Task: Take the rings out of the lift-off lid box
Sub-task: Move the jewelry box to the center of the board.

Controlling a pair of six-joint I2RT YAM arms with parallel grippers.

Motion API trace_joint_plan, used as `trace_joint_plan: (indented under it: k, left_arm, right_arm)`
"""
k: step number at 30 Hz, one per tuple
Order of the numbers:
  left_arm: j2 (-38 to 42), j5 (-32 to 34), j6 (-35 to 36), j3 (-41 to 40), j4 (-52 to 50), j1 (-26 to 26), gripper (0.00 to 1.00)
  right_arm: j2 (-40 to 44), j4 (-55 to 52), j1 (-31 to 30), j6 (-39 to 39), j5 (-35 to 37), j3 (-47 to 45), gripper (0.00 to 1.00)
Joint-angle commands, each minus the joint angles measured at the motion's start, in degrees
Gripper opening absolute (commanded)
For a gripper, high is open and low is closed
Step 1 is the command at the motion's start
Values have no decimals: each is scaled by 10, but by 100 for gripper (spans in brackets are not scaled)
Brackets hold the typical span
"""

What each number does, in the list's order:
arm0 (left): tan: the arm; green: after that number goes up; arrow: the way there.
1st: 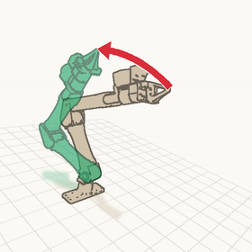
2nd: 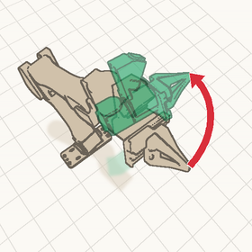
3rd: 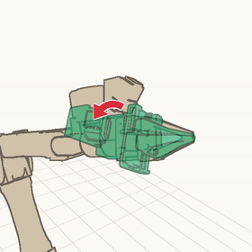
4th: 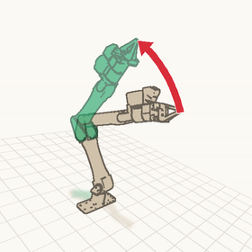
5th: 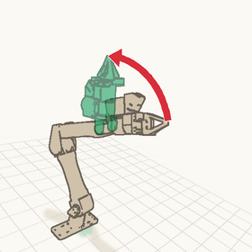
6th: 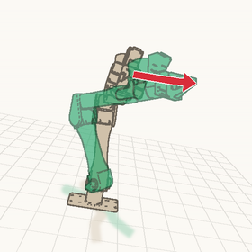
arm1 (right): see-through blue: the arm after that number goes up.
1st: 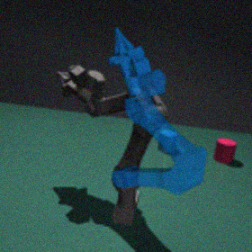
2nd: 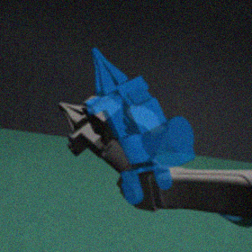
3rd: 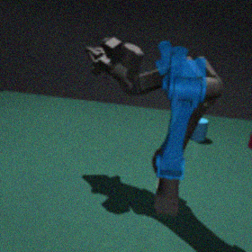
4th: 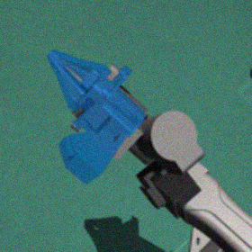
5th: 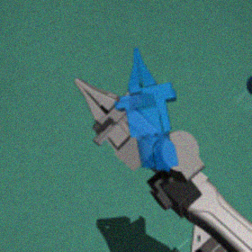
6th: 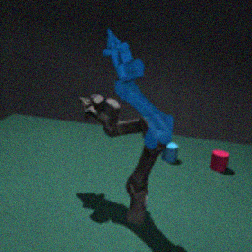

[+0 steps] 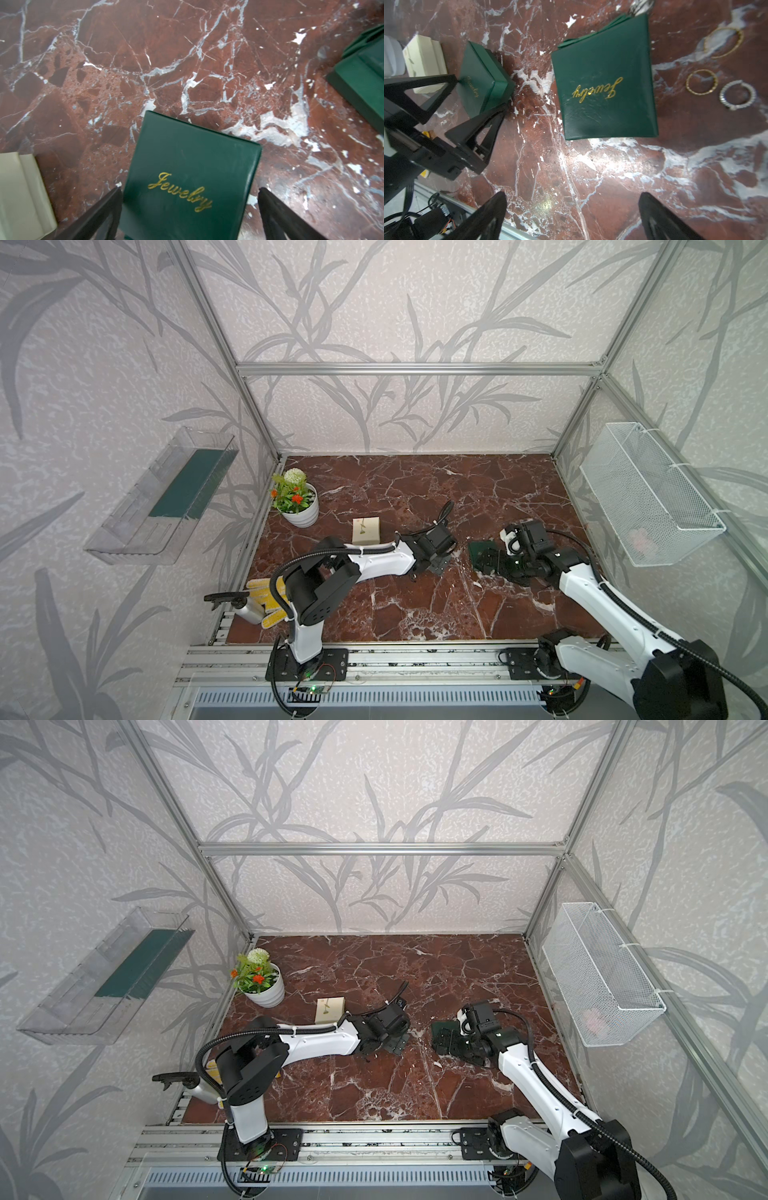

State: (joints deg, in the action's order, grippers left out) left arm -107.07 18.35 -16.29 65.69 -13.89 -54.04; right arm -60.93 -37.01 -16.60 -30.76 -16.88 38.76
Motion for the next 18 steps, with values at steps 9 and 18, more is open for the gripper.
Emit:
trace_joint_plan:
  k: [9, 18]
  left_arm:
    - [-8, 86, -48, -39, -9, 31, 99]
    - [6, 109, -81, -64, -16, 94, 99]
  right_arm:
    - [7, -50, -2, 23, 86, 33, 99]
    - [-18, -36, -2, 19, 89, 41, 99]
